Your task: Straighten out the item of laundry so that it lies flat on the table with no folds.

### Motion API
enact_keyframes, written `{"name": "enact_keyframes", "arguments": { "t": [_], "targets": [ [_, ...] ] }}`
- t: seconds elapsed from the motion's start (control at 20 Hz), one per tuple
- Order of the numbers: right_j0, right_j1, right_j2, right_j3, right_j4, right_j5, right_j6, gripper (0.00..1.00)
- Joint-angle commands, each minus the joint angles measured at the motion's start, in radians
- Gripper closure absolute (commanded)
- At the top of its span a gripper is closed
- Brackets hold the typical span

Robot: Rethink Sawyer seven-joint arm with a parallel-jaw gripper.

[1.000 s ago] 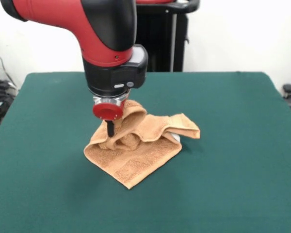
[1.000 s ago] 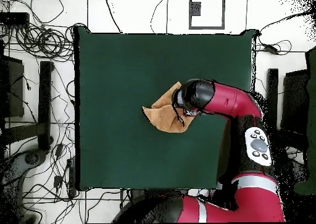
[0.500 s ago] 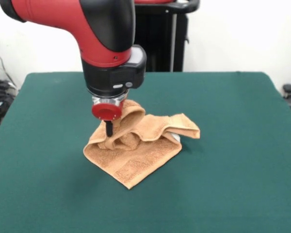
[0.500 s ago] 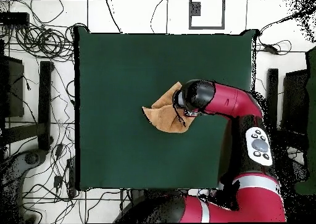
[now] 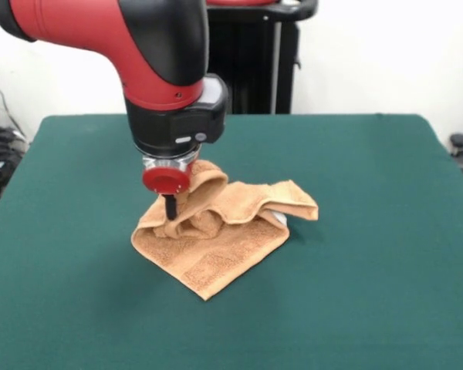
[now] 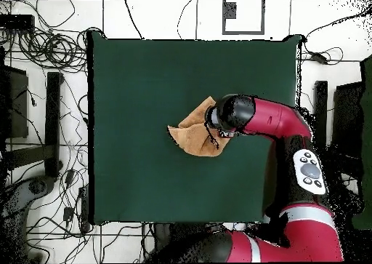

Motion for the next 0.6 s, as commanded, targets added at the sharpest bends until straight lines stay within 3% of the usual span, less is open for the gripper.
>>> {"name": "enact_keyframes", "arguments": {
  "t": [0.05, 0.6],
  "targets": [
    [-0.023, 0.024, 0.13, 0.059, -0.071, 0.099, -0.347, 0.0],
    [-0.059, 0.028, 0.164, 0.045, -0.11, 0.115, -0.364, 0.0]
  ]
}}
